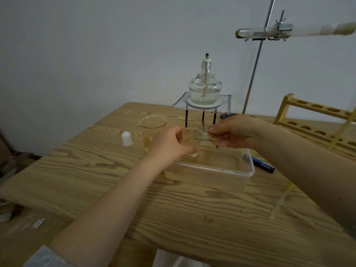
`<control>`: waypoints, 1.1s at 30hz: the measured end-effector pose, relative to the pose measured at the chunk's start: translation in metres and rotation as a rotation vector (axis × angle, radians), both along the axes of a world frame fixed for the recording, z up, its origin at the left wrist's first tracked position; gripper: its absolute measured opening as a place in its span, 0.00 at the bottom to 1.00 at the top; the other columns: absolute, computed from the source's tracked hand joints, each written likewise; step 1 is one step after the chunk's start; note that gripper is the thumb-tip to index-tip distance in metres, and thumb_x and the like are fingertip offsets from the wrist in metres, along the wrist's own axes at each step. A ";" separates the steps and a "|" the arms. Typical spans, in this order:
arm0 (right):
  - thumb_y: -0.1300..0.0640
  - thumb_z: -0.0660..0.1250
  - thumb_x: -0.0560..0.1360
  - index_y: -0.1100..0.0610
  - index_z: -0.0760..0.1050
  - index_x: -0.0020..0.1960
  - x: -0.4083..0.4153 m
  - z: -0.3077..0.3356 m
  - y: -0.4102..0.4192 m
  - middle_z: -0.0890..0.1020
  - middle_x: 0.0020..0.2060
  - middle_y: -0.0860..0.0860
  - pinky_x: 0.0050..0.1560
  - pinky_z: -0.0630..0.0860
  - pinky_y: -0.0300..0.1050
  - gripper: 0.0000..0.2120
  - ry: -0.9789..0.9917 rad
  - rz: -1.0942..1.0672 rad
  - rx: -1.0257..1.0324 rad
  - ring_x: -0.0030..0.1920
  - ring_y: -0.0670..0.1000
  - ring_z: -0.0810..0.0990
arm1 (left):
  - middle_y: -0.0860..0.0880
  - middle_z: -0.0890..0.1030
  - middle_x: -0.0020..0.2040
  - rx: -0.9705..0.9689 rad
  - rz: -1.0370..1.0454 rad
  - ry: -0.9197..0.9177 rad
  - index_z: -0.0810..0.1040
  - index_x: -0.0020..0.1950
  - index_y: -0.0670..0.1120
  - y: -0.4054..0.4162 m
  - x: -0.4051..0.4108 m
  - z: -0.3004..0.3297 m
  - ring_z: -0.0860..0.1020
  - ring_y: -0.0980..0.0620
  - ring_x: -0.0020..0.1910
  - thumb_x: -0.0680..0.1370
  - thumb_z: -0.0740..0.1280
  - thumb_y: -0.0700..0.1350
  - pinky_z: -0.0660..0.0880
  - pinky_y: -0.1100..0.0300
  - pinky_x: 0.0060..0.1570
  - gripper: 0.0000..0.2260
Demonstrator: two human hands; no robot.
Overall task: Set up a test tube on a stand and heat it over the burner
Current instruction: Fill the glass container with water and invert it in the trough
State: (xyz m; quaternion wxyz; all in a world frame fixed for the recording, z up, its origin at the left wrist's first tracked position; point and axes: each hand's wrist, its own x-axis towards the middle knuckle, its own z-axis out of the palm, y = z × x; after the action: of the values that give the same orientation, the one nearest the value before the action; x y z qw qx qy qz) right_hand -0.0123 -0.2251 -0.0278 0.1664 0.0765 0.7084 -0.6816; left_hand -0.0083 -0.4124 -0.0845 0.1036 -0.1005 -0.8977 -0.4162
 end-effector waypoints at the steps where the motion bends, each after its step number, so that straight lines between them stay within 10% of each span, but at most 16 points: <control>1: 0.70 0.65 0.75 0.66 0.77 0.45 0.000 0.000 -0.001 0.81 0.33 0.57 0.26 0.78 0.38 0.03 -0.003 -0.006 0.004 0.26 0.48 0.82 | 0.56 0.81 0.50 -0.004 0.003 0.004 0.78 0.59 0.53 0.001 0.000 0.000 0.79 0.56 0.49 0.59 0.78 0.59 0.77 0.52 0.53 0.31; 14: 0.66 0.69 0.73 0.65 0.78 0.47 -0.003 -0.005 -0.008 0.80 0.37 0.57 0.29 0.79 0.38 0.04 -0.075 0.012 0.051 0.31 0.50 0.80 | 0.59 0.80 0.46 -0.084 0.018 0.032 0.78 0.56 0.56 0.007 0.010 0.005 0.77 0.59 0.47 0.61 0.77 0.58 0.77 0.54 0.50 0.25; 20: 0.65 0.68 0.74 0.66 0.77 0.57 -0.002 -0.005 -0.011 0.80 0.49 0.60 0.56 0.78 0.50 0.13 -0.064 0.042 0.090 0.49 0.58 0.80 | 0.63 0.76 0.38 -0.103 0.021 0.025 0.78 0.50 0.58 0.008 0.013 0.009 0.77 0.59 0.44 0.60 0.77 0.57 0.77 0.55 0.49 0.20; 33: 0.64 0.66 0.75 0.65 0.72 0.62 -0.001 -0.010 -0.014 0.76 0.59 0.67 0.58 0.73 0.66 0.16 -0.111 0.154 0.021 0.52 0.67 0.80 | 0.59 0.79 0.43 -0.116 0.044 0.012 0.77 0.51 0.56 0.011 0.014 0.010 0.78 0.57 0.46 0.60 0.77 0.61 0.77 0.54 0.48 0.23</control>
State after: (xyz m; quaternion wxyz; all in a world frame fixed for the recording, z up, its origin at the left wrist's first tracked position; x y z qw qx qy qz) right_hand -0.0135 -0.2388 -0.0377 0.2567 0.0613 0.7090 -0.6539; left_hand 0.0054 -0.4018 -0.0745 0.1122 -0.0888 -0.9217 -0.3605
